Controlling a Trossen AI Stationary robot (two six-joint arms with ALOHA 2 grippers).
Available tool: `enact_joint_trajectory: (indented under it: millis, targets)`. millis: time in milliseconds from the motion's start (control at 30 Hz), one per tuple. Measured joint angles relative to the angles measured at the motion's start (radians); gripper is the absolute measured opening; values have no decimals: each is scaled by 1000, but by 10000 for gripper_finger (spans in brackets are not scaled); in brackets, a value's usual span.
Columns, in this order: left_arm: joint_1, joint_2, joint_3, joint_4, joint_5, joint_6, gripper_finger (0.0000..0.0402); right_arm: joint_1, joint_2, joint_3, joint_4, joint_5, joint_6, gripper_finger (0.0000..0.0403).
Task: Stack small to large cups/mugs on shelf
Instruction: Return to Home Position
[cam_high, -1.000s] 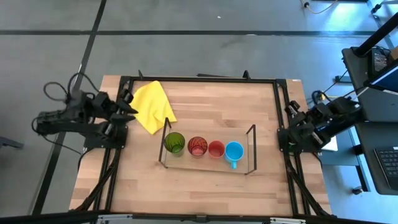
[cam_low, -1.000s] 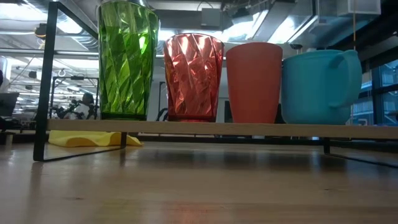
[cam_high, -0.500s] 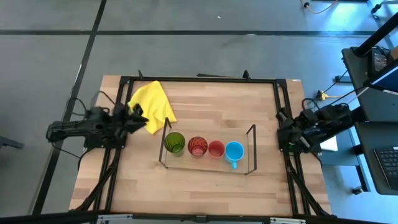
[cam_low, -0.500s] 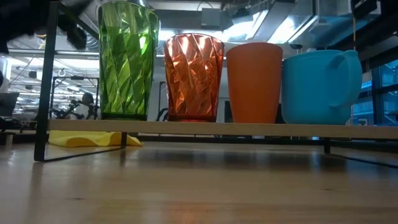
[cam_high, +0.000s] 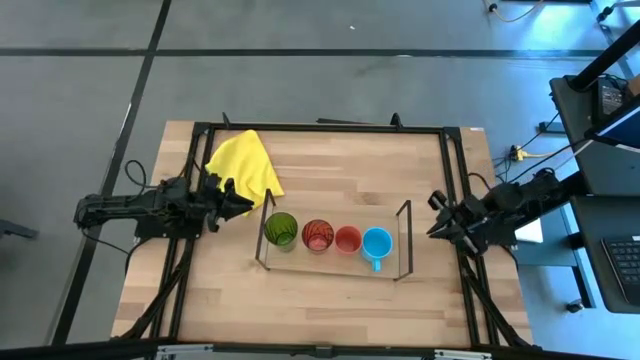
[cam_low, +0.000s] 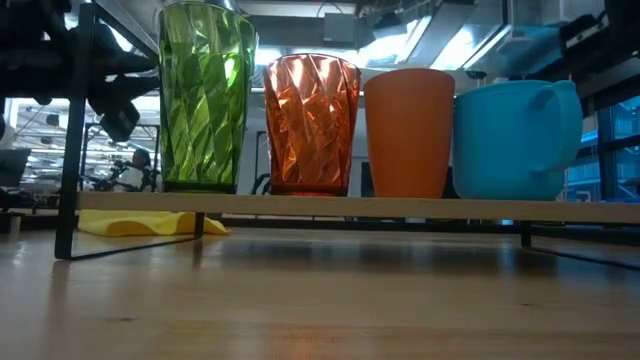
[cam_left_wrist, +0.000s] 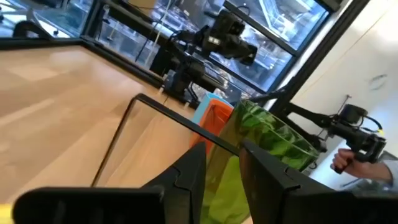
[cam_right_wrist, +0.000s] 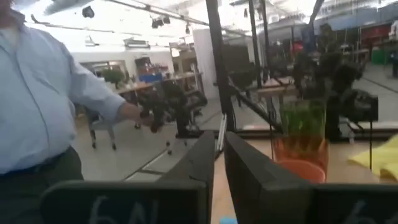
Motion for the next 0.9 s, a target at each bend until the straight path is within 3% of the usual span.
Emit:
enact_joint_trajectory:
  millis: [333, 567, 900]
  targets:
    - [0, 1, 0, 0, 6, 58, 91, 0, 0, -89, 5, -1, 79, 39]
    - [0, 1, 0, 7, 55, 52, 91, 0, 0, -89, -25, -201, 22, 39]
    - [0, 2, 0, 7, 57, 52, 91, 0, 0, -122, -96, -186, -1, 39]
